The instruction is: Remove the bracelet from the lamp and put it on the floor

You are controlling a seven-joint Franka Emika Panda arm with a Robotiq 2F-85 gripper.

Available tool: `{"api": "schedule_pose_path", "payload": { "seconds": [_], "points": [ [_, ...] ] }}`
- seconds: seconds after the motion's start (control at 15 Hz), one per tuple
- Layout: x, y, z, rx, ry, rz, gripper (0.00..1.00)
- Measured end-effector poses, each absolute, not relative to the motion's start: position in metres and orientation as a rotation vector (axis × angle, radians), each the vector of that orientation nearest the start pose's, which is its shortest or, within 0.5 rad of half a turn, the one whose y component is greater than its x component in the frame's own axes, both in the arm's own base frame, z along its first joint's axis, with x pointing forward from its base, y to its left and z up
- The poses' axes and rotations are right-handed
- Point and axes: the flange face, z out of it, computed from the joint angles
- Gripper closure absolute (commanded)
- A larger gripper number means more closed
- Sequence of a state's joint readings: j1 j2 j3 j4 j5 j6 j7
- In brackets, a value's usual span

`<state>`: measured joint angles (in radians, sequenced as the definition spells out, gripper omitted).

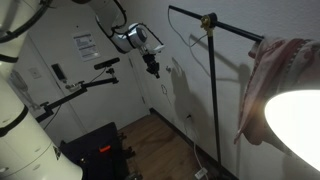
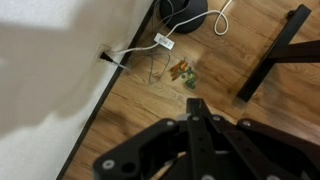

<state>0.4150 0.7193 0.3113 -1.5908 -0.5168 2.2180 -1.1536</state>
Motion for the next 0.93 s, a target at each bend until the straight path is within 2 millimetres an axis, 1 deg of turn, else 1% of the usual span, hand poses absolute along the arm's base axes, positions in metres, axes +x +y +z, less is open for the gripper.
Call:
{"api": "schedule_pose_path", "payload": {
  "seconds": [0.2,0.6,0.8,0.93],
  "points": [
    [0.546,0.419,0.194,1.464,2.606,-0.172,1.0],
    [0.537,0.419,0.148,1.473,2.649,-0.195,1.0],
    [0.533,0.421,0.135,1.473,2.665,-0.165,0.99],
    [0.534,0.422,0.134,1.472,2.669,-0.096,0.99]
  ]
}}
